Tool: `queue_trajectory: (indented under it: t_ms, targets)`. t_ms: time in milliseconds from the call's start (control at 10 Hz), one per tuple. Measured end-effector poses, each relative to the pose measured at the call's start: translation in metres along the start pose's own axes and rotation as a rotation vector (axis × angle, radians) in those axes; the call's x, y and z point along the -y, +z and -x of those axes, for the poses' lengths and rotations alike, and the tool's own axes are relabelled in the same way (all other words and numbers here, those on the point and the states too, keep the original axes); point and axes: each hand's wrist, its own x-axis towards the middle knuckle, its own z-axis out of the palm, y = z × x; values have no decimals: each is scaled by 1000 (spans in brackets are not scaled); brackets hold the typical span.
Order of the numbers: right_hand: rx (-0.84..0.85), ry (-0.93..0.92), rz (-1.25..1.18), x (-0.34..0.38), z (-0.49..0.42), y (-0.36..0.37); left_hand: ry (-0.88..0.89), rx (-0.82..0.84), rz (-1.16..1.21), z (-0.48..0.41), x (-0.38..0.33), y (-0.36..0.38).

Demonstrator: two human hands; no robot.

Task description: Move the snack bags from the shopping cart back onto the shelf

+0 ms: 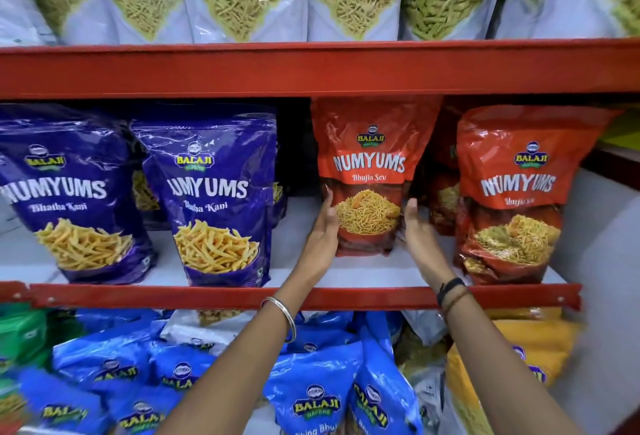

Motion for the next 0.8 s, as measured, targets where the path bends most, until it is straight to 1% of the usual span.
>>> queue_trajectory:
  t_ms: [100, 200, 300, 400, 500, 700, 800]
  targets:
    - [-11, -15, 66, -2, 4, -2, -30, 18, 6, 4, -2, -3]
    - [-45, -12, 57, 4, 19, -2, -35, 64, 67, 17, -3, -9]
    - [-25, 4, -83, 9, 39, -6, -106, 87, 184, 33, -9, -14]
    - [-15, 5, -125, 11, 57, -14, -115, 115, 183, 52, -17, -20]
    - [-12, -10, -117, 10, 70, -20, -136, 141, 181, 67, -27, -23]
    - [2, -30, -82, 18, 84, -25, -128, 136, 94, 87, -43, -29]
    - [5, -17, -77, 13, 96, -27, -50, 106, 7, 99, -42, -28]
